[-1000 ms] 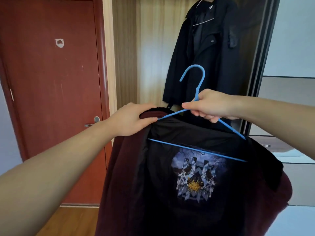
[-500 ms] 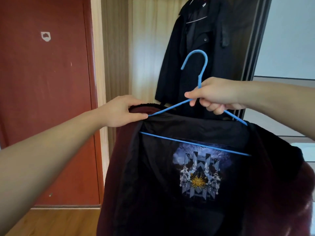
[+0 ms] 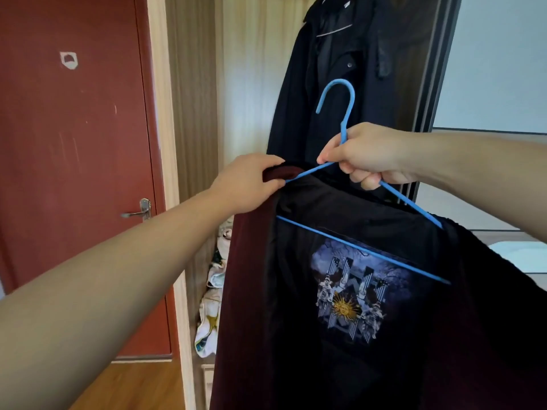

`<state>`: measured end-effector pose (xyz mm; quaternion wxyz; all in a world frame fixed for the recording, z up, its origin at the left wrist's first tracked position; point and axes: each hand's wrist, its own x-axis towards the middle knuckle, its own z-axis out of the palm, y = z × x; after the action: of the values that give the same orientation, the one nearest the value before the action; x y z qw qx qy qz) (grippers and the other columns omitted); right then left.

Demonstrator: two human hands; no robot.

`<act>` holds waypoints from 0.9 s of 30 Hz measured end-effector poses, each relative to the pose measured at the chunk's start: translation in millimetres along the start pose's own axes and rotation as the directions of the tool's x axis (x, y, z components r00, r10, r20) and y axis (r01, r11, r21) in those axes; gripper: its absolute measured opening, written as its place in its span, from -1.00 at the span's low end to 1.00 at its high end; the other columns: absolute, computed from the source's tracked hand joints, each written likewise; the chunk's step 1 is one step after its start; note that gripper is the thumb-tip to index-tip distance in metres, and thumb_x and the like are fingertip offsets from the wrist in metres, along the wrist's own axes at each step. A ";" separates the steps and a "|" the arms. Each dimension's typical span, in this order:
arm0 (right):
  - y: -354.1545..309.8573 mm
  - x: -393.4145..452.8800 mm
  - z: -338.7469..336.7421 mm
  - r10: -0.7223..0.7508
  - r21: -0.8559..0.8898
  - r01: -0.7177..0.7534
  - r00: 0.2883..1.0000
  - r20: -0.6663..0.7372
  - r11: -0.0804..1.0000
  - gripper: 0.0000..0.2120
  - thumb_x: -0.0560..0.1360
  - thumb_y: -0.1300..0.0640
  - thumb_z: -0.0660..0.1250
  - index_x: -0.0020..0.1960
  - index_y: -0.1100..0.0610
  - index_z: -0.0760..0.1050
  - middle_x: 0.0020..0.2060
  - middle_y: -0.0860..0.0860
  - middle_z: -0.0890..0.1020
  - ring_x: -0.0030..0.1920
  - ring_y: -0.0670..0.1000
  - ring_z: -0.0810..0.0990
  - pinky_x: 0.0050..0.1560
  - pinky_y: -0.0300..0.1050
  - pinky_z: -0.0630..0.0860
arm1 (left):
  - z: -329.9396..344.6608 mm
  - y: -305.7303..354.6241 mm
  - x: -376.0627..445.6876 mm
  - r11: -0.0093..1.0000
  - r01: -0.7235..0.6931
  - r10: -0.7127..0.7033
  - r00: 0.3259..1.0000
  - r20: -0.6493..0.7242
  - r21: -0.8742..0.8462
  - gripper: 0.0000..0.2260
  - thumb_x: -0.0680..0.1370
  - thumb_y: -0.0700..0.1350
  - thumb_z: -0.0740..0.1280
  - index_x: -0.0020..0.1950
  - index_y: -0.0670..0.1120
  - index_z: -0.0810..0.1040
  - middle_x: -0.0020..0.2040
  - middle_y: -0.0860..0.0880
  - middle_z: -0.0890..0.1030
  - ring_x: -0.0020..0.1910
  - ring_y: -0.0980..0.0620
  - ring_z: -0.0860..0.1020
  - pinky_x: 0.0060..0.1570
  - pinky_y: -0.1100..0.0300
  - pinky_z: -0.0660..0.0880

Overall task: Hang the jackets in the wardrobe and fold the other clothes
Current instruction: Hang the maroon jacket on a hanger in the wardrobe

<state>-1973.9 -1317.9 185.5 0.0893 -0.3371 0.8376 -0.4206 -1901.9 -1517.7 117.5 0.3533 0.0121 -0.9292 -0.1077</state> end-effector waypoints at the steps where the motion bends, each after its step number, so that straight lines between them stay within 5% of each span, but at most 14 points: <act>1: 1.1 1.9 0.1 0.013 0.014 -0.013 1.000 -0.019 1.000 -0.90 0.60 0.21 0.22 0.06 0.19 0.50 -0.52 -0.01 0.30 -0.61 -0.10 0.14 -0.62 -0.31 0.10 | 4.1 4.4 -1.0 0.997 -0.015 0.016 1.000 -0.016 0.075 -0.65 0.52 -0.01 0.36 0.31 0.06 0.53 0.21 0.01 0.56 0.19 -0.05 0.49 0.20 0.04 0.42; 3: 1.2 6.6 -0.2 0.050 0.057 -0.047 0.997 -0.053 0.997 -0.94 0.60 0.21 0.23 0.05 0.18 0.45 -0.53 -0.02 0.33 -0.62 -0.11 0.15 -0.63 -0.32 0.10 | 12.6 23.3 -5.1 0.992 -0.060 0.074 0.988 -0.134 0.109 -0.63 0.49 -0.04 0.37 0.30 0.04 0.51 0.20 0.00 0.51 0.18 -0.04 0.45 0.18 0.03 0.41; 5: -2.0 11.1 -1.2 0.091 0.135 -0.080 0.993 -0.075 0.988 -0.97 0.59 0.21 0.22 -0.01 0.16 0.39 -0.49 0.00 0.35 -0.62 -0.12 0.14 -0.63 -0.33 0.09 | 18.5 50.6 -10.3 0.992 -0.002 -0.020 0.986 -0.167 -0.129 -0.82 0.50 -0.07 0.36 0.09 -0.01 0.58 -0.04 0.05 0.57 -0.08 0.10 0.52 -0.02 0.16 0.44; 6: -4.6 13.2 -2.2 0.109 0.187 -0.092 0.991 -0.084 0.978 -0.96 0.58 0.20 0.22 -0.04 0.15 0.37 -0.45 0.01 0.36 -0.61 -0.12 0.12 -0.62 -0.33 0.08 | 19.1 65.6 -11.6 0.931 0.107 -0.135 0.989 -0.056 -0.349 -0.90 0.53 -0.06 0.35 0.00 -0.03 0.61 -0.16 0.07 0.59 -0.21 0.13 0.54 -0.12 0.19 0.45; 8: -10.9 16.1 -3.7 0.136 0.306 -0.109 0.988 -0.069 0.946 -0.91 0.57 0.13 0.22 -0.05 0.15 0.38 -0.40 0.01 0.34 -0.56 -0.12 0.11 -0.62 -0.32 0.08 | 18.4 89.0 -12.2 0.648 0.353 -0.222 0.935 0.277 -0.675 -0.86 0.59 -0.04 0.33 -0.03 -0.06 0.63 -0.25 0.02 0.64 -0.29 0.10 0.60 -0.17 0.16 0.56; 11: -18.5 19.4 -4.9 0.164 0.455 -0.143 0.987 -0.007 0.879 -0.80 0.54 0.03 0.22 0.01 0.17 0.40 -0.35 0.01 0.33 -0.49 -0.12 0.14 -0.58 -0.32 0.11 | 15.9 108.4 -10.0 0.399 0.496 -0.104 0.860 0.499 -0.771 -0.79 0.61 0.02 0.29 0.09 -0.08 0.60 -0.13 -0.06 0.66 -0.20 0.05 0.65 -0.12 0.16 0.62; 16: -24.1 20.5 -4.3 0.183 0.462 -0.166 0.983 0.007 0.871 -0.62 0.52 -0.11 0.27 0.06 0.23 0.45 -0.26 0.04 0.44 -0.46 -0.10 0.31 -0.52 -0.31 0.27 | 24.6 118.4 -10.9 0.420 0.445 -0.017 0.875 0.484 -0.791 -0.91 0.59 -0.08 0.35 0.06 -0.05 0.53 -0.35 0.07 0.34 -0.46 0.16 0.29 -0.42 0.31 0.31; 20: -27.6 8.4 -6.3 0.074 0.162 -0.060 0.994 -0.077 0.985 -0.45 0.56 -0.24 0.19 0.19 0.25 0.46 -0.04 0.11 0.65 -0.19 0.02 0.64 -0.22 -0.13 0.52 | 30.9 120.3 -5.6 0.294 0.443 -0.024 0.889 0.457 -0.847 -0.87 0.60 -0.22 0.31 0.07 -0.06 0.39 -0.33 0.05 0.22 -0.47 0.18 0.17 -0.46 0.33 0.16; 23: -17.0 -21.2 -21.8 -0.197 -0.268 0.115 0.931 -0.307 0.957 -0.38 0.56 -0.26 0.14 0.16 0.30 0.53 0.03 0.22 0.65 -0.01 0.20 0.64 -0.07 0.00 0.54 | 36.0 116.6 2.4 0.347 0.415 -0.004 0.897 0.441 -0.841 -0.85 0.61 -0.23 0.31 0.05 -0.04 0.37 -0.32 0.03 0.17 -0.45 0.16 0.15 -0.41 0.28 0.12; 25: -1.5 -55.6 -33.8 -0.315 -0.445 0.123 0.866 -0.389 0.887 -0.42 0.51 -0.30 0.19 -0.02 0.24 0.58 -0.10 0.15 0.66 -0.11 0.13 0.63 -0.11 -0.02 0.52 | 36.2 111.4 10.5 0.383 0.406 -0.022 0.902 0.432 -0.830 -0.85 0.60 -0.23 0.32 0.05 -0.04 0.37 -0.31 0.03 0.15 -0.44 0.15 0.14 -0.40 0.25 0.09; 27: 21.0 -90.5 -35.8 -0.198 -0.513 -0.004 0.920 -0.339 0.858 -0.52 0.43 -0.34 0.26 -0.15 0.09 0.56 -0.27 -0.02 0.62 -0.25 -0.05 0.56 -0.26 -0.13 0.43 | 35.8 110.7 20.2 0.402 0.391 -0.034 0.910 0.413 -0.828 -0.84 0.60 -0.21 0.33 -0.01 -0.05 0.35 -0.33 0.04 0.15 -0.44 0.15 0.12 -0.40 0.23 0.04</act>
<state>-1931.2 -1228.2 179.9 -0.1872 -0.3031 0.9008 -0.2483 -1934.7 -1404.7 127.8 0.1261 -0.0757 -0.7626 -0.6299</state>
